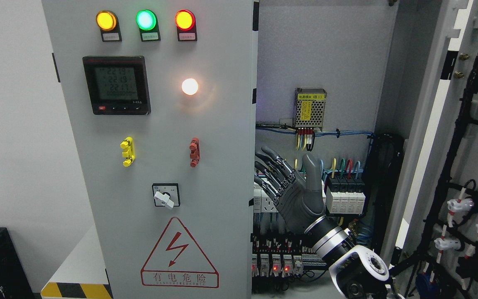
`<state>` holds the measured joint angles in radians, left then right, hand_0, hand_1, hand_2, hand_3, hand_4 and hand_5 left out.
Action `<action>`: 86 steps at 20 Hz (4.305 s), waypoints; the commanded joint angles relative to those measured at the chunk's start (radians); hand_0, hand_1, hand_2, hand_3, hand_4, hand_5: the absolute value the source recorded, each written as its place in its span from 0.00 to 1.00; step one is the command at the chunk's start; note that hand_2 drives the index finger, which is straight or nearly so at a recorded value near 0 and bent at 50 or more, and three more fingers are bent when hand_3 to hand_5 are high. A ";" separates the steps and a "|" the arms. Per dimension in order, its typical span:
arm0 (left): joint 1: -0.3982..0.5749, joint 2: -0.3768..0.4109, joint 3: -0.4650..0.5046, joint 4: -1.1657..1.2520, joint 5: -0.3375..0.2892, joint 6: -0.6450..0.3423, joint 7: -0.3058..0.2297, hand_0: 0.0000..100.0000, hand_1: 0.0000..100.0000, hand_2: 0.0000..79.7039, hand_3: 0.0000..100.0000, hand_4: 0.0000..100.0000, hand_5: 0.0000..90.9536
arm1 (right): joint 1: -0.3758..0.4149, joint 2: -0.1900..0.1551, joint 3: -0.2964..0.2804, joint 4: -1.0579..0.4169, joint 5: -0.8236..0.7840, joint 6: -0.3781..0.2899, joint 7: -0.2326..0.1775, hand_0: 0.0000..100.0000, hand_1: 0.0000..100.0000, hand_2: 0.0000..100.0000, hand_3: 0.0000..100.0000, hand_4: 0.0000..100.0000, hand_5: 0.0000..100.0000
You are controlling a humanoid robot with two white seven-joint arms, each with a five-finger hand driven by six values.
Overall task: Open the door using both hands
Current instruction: 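Move the right hand behind the inner edge of the closed door, then pull the door edge outward with the right hand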
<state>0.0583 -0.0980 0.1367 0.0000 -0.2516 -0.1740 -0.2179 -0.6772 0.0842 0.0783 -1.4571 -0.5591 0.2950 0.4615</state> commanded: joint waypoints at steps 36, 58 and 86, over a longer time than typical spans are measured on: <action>0.000 0.000 0.000 -0.009 0.000 -0.001 0.000 0.84 0.21 0.00 0.00 0.00 0.00 | -0.084 -0.006 -0.052 0.187 -0.018 0.003 0.279 0.00 0.00 0.00 0.00 0.00 0.00; 0.000 0.001 0.000 -0.009 0.000 -0.001 0.000 0.84 0.21 0.00 0.00 0.00 0.00 | -0.084 -0.008 -0.049 0.182 -0.008 0.003 0.367 0.00 0.00 0.00 0.00 0.00 0.00; 0.000 0.000 0.000 -0.009 0.000 -0.001 0.000 0.84 0.21 0.00 0.00 0.00 0.00 | 0.007 0.002 0.112 0.049 -0.062 0.006 0.421 0.00 0.00 0.00 0.00 0.00 0.00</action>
<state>0.0583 -0.0981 0.1368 0.0001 -0.2516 -0.1798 -0.2179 -0.6756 0.0822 0.1691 -1.3712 -0.5879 0.3017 0.8797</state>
